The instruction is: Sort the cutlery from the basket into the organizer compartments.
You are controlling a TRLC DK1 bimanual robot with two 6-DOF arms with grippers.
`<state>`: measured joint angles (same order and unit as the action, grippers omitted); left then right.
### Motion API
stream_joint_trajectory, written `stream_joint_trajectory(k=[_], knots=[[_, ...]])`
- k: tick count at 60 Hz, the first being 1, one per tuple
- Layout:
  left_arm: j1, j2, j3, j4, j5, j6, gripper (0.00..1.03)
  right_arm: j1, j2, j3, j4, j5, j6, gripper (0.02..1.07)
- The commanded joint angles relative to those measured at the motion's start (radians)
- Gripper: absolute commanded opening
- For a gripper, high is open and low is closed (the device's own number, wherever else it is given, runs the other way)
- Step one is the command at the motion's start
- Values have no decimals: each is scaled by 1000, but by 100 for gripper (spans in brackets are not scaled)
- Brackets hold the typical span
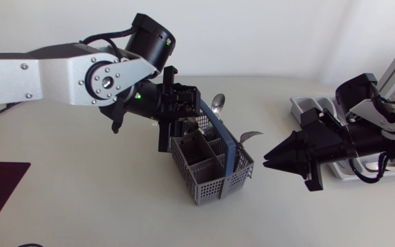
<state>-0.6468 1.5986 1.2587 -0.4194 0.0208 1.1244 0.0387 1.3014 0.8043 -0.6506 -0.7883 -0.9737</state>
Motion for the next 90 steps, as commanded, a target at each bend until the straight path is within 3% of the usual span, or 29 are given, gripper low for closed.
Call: stream_joint_trajectory(k=[1,33,53,64,70,90], knots=[[-4,35,53,-5,-4,72,46,13,-1,-27,-7,0,-19,33],[-7,141,173,-124,-64,284,45,17,41,-37,-7,-6,-53,33],[-13,166,196,-177,-70,350,20,10,42,-42,-9,-6,-63,33],[-24,181,223,-234,-76,388,14,4,42,-51,-9,-6,-69,33],[-24,199,258,-277,-76,402,6,4,44,-59,-9,-8,-76,33],[-7,274,466,-475,-18,388,3,-5,45,-70,-9,-11,-88,33]])
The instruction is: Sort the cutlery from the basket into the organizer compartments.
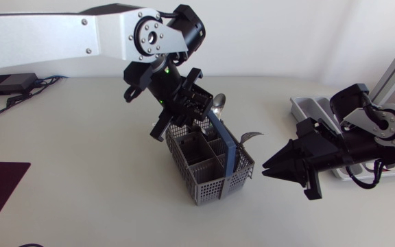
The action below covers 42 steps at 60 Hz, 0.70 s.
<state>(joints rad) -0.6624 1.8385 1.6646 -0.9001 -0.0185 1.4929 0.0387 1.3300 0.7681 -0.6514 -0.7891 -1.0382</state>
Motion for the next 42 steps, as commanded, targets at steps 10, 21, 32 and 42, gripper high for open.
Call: stream_joint_trajectory(k=[10,21,32,42], knots=[[10,61,153,-72,38,15,3,-7,17,-39,-8,-10,-28,33],[12,71,242,-151,58,7,3,-7,11,-41,-16,-13,-29,33],[15,68,281,-201,68,1,3,-3,5,-39,-25,-15,-31,33],[9,56,281,-260,69,-2,3,-3,0,-35,-45,-16,-45,33]])
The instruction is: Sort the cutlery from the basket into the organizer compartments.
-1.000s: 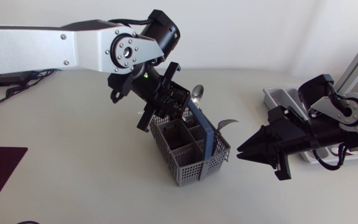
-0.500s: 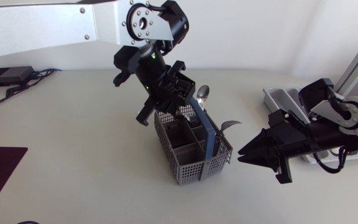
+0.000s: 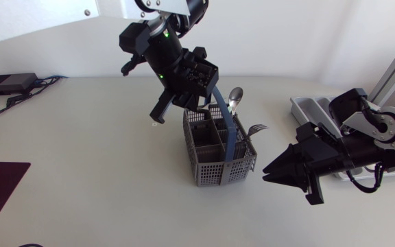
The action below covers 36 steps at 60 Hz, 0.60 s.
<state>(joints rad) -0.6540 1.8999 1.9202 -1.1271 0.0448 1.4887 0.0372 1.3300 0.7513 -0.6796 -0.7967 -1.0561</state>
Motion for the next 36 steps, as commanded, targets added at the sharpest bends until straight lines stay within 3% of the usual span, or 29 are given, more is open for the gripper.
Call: stream_joint_trajectory(k=[1,21,36], knots=[[1,-10,23,-37,6,2,3,-2,-2,-18,-18,-9,-27,33],[-18,-174,-174,-53,20,-77,3,1,-71,-17,-61,-19,-25,33],[-18,-378,-313,-53,76,-143,3,63,-178,-33,-23,-12,22,33]])
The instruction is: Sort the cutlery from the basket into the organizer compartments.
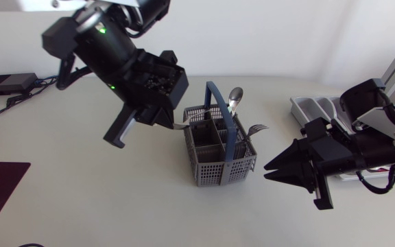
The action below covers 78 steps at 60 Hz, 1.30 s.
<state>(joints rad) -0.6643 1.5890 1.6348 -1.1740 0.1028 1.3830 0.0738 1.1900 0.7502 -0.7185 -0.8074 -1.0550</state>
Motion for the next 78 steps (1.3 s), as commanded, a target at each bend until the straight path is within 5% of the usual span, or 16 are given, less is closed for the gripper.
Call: stream_joint_trajectory(k=[1,23,54,78], knots=[[-11,-96,-39,-6,23,-50,3,41,-63,-38,27,1,32,33],[-21,-213,-27,-233,161,-196,3,307,-254,-80,192,191,230,37],[-201,-327,-58,-242,172,-377,3,641,-306,-52,372,427,362,40],[-293,-251,-41,-199,179,-429,3,682,-303,-25,441,479,329,42]])
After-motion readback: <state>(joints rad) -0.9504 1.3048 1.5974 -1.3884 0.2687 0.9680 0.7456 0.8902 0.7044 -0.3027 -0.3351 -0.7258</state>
